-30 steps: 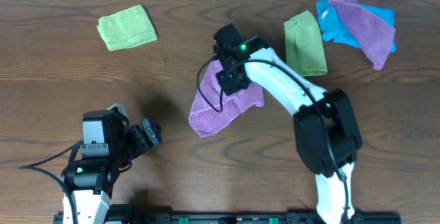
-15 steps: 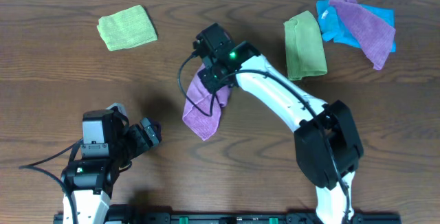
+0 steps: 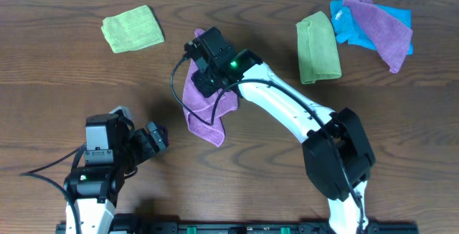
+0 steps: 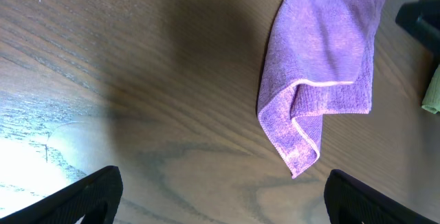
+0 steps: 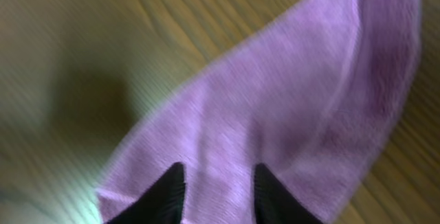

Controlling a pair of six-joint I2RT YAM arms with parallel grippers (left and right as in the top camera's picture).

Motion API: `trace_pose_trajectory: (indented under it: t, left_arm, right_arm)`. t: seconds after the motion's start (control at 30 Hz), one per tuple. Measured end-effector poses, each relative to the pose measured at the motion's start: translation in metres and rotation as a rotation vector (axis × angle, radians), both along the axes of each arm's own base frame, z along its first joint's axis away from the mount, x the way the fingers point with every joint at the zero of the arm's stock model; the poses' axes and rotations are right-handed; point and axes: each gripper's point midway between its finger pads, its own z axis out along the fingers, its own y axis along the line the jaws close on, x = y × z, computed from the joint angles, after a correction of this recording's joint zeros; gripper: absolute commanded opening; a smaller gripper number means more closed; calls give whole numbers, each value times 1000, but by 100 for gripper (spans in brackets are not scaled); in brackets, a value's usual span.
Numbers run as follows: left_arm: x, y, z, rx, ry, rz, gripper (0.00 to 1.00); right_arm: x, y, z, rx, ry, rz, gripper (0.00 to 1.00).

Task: Fold the cloth

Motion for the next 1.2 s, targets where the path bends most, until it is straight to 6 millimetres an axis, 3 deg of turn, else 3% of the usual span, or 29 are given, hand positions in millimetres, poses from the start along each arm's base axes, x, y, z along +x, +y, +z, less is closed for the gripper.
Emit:
trace_pose_trajectory:
  t: [0.13,0.17,0.2,0.23,0.37,0.5,0.6,0.67,0.97,1.2]
  left_arm:
    - [0,0,0,0,0,0,95]
    - [0,0,0,0,0,0,95]
    - [0,0,0,0,0,0,95]
    - [0,0,0,0,0,0,95]
    - [0,0,0,0,1,0,95]
    - [0,0,0,-1,0,0,95]
    - [0,0,0,-1,0,0,95]
    - [0,0,0,-1,0,0,95]
    - [0,0,0,-1,0,0,95]
    - [0,0,0,-1,0,0,95]
  right_arm:
    - [-4,12,4,43,-1,33,39]
    - [-5,11,3,37,2,32,40]
    - [-6,8,1,19,7,25,50]
    - [-7,4,-1,2,13,19,51]
    - [-13,-29,-15,-115,78,-41,59]
    - [-13,-80,-25,-233,156,-99,77]
    - [-17,-119,-25,-317,204,-95,80]
    - [-20,-133,-24,-354,220,-69,80]
    - [-25,-134,-26,-384,202,96,82]
    - [-46,-137,-55,-381,257,174,80]
